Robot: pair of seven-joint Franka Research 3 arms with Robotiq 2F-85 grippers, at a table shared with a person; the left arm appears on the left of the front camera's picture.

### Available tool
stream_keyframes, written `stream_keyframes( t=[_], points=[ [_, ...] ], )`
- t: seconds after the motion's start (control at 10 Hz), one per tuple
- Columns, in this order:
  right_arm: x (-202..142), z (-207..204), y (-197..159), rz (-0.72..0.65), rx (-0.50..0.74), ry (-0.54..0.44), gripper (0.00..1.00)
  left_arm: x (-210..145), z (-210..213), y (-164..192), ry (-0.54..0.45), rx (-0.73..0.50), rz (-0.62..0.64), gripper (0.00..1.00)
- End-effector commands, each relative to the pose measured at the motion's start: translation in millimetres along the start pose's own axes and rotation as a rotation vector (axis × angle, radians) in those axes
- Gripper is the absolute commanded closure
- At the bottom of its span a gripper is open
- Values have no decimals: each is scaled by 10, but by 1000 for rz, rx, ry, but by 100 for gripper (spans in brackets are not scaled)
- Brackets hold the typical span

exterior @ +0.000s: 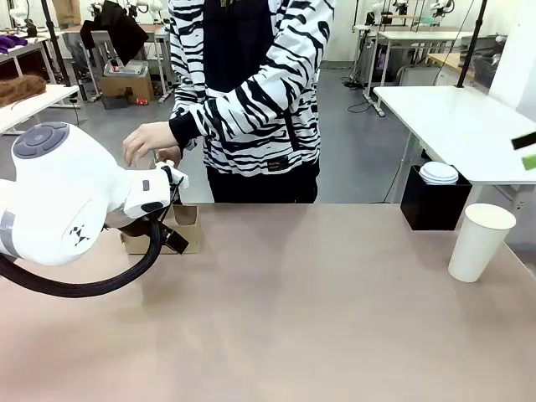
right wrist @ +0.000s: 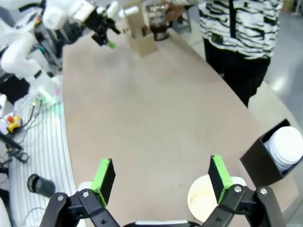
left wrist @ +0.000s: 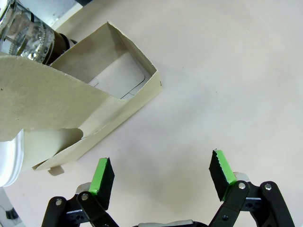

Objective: Pour a drink into a cup and package it in a carrier.
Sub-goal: Pick up the 600 ml Paper Cup and place it in the middle top area of the table.

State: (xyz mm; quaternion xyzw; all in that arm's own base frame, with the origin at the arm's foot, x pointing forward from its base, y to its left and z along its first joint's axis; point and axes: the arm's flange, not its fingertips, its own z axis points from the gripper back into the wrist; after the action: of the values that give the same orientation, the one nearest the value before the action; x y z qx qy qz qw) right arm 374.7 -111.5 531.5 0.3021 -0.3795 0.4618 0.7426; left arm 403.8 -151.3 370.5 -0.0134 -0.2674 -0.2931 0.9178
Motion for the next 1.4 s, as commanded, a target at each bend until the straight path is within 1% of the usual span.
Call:
stream_keyframes(
  t=[0.0, 0.2, 0.3, 0.4, 0.7, 0.8, 0.9, 1.0, 1.1, 1.2, 1.3],
  points=[
    [-398, -55, -91, 57, 33, -83, 0, -2, 1, 0, 0, -1, 0, 0],
    [-613, -117, -231, 43, 44, -117, 0, -2, 1, 0, 0, -1, 0, 0],
    [-620, -179, -290, 11, 31, -121, 0, -2, 1, 0, 0, -1, 0, 0],
    [-616, -40, -87, 34, 23, -86, 0, -2, 1, 0, 0, -1, 0, 0],
    [-616, -40, -87, 34, 23, -86, 0, -2, 1, 0, 0, -1, 0, 0],
    [-673, -98, -145, 14, 24, -74, 0, -2, 1, 0, 0, -1, 0, 0],
    [-932, 197, -296, 17, 80, -230, 0, -2, 1, 0, 0, -1, 0, 0],
    [-1214, 390, -327, 52, 47, -311, 0, -2, 1, 0, 0, -1, 0, 0],
    [-1478, 489, -327, 80, 19, -385, 0, -2, 1, 0, 0, -1, 0, 0],
    [-1760, 538, -387, 87, -16, -469, 0, -2, 1, 0, 0, -1, 0, 0],
    [-2009, 507, -436, 93, -50, -517, 0, -2, 1, 0, 0, -1, 0, 0]
  ],
)
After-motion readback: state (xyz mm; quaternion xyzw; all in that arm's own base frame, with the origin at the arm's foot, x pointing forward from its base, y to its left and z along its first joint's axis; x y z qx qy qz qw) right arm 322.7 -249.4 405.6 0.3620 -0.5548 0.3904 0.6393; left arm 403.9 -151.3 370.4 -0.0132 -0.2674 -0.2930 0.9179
